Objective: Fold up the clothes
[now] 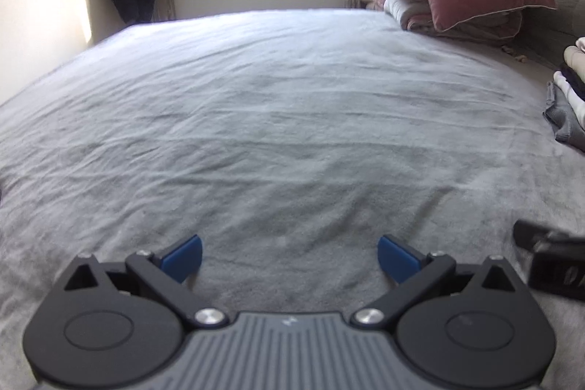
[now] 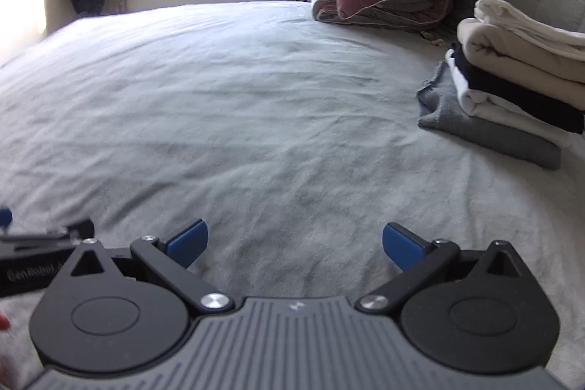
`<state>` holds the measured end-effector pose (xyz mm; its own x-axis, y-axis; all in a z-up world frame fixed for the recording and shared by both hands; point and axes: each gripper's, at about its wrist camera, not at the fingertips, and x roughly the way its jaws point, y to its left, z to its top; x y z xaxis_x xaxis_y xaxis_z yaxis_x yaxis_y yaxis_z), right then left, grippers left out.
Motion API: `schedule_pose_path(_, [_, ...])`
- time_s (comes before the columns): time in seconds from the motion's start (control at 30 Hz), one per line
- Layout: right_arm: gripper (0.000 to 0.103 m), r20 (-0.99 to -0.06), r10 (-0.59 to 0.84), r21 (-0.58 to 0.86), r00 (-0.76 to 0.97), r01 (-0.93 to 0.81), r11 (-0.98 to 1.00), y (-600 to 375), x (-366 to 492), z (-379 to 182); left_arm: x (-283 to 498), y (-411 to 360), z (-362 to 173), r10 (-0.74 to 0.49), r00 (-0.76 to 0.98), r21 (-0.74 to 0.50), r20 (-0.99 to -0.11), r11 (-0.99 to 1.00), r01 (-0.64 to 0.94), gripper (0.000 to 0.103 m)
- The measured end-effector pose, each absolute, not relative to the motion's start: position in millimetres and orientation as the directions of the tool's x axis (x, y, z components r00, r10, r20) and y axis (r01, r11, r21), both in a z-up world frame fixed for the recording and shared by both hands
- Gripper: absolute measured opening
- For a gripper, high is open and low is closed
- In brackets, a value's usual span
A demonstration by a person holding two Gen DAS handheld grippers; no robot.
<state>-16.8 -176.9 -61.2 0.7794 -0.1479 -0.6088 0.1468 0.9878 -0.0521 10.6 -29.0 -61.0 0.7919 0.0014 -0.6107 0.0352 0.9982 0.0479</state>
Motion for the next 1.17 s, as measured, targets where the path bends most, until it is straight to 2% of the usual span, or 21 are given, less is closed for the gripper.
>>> schedule_pose_path(0.07, [0.103,-0.584,-0.159,-0.073,0.796,0.143,0.987,-173.1,-20.4,-69.2,9.3,-28.7,-63.4,-0.002,0.803,0.045,-0.596,0.998,0.036,0.103])
schedule_pose_path(0.4, [0.103,-0.578,-0.182,-0.111,0.795,0.145,0.983,-167.9,-20.0,-69.7,10.2,-30.3,-64.4,0.007,0.803,0.057,-0.596,0.998,0.033,0.103])
schedule_pose_path(1.17, [0.103,-0.580,-0.176,-0.097,0.795,0.147,0.984,-169.8,-21.2,-68.8,11.3,-29.2,-65.2,0.007,0.802,0.058,-0.597,0.998,0.034,0.103])
